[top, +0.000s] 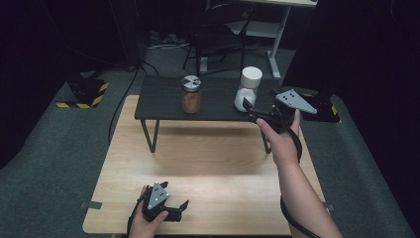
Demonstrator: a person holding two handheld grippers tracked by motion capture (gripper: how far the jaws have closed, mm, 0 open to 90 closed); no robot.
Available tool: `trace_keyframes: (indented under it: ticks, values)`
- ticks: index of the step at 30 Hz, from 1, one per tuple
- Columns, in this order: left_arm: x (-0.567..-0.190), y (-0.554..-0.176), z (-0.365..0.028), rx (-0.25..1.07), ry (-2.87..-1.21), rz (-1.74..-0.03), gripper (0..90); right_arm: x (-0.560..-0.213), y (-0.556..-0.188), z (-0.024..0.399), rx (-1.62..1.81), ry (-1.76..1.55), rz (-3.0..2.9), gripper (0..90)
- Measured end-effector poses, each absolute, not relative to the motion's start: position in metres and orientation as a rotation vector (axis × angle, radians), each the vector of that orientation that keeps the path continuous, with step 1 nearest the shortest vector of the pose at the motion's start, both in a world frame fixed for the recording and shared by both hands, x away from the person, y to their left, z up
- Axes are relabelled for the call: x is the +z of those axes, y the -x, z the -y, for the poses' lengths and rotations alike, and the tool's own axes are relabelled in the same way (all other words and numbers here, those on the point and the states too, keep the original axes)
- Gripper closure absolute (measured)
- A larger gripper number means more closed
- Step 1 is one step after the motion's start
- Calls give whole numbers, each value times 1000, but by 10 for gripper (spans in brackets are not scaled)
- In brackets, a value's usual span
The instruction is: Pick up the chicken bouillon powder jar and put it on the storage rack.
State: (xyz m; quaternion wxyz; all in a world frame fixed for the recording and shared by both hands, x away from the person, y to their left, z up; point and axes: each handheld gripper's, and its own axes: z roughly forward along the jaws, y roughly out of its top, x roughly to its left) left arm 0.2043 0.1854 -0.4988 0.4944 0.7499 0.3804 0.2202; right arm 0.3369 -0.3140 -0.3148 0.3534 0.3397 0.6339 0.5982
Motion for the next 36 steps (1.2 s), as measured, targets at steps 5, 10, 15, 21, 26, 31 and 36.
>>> trace_keyframes:
  ticks: [5,10,15,21,26,31,36]
  values:
    - [-498,-204,-185,538,-1824,-918,5,-321,-327,323,1552,-869,-1641,0]
    - [-498,-204,-185,539,-1823,-920,4,-332,-315,331,1569,-858,-1646,0]
    - [-499,-204,-186,537,-1815,-926,4,-343,-302,336,1582,-827,-1666,0]
    - [-499,-204,-185,540,-1818,-927,4,-360,-288,343,1588,-816,-1686,0]
    - [-499,-204,-186,540,-1811,-931,4,-378,-277,350,1597,-834,-1691,0]
    - [-499,-205,-187,539,-1811,-930,5,-395,-267,355,1586,-842,-1709,0]
    - [-499,-204,-186,542,-1812,-930,5,-411,-256,361,1571,-833,-1736,0]
